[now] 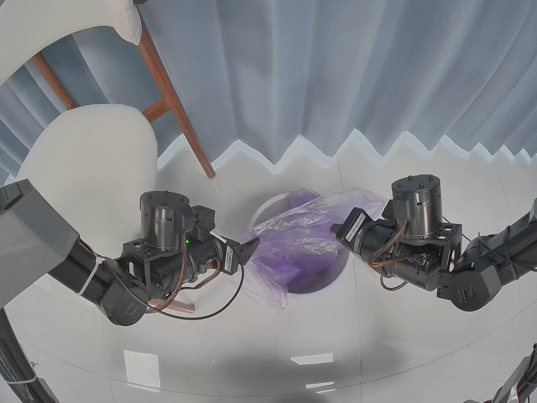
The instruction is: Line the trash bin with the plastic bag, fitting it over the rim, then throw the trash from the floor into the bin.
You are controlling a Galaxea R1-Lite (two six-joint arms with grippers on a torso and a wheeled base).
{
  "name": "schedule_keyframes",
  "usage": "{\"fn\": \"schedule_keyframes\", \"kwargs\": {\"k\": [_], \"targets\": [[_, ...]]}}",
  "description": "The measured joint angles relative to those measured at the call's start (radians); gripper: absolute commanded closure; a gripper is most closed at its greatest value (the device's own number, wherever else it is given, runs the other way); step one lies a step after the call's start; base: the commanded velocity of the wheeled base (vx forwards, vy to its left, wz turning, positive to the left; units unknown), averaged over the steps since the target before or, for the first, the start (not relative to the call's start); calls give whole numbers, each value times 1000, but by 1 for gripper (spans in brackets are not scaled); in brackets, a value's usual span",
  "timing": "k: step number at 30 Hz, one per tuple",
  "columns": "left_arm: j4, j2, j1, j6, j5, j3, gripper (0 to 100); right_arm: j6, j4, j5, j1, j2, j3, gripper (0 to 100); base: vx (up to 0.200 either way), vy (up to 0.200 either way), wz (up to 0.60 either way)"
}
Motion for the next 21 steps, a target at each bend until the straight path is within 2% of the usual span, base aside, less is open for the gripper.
{"fn": "schedule_keyframes", "kwargs": {"k": [6,13,15,17,21], "targets": [[-1,15,4,-1,-4,-7,100,-3,-5,13,1,-7,13,100,0,0,0],[-18,16,-8,-30,-14,-1,100,-23,-1,88,1,-55,81,100,0,0,0],[-36,16,-20,-68,-21,1,100,-44,-2,104,1,-71,104,100,0,0,0],[-54,15,-35,-151,-28,5,100,-86,-2,131,-3,-88,128,100,0,0,0],[-77,3,-65,-283,-57,17,100,-207,1,200,-28,-121,169,100,0,0,0]]}}
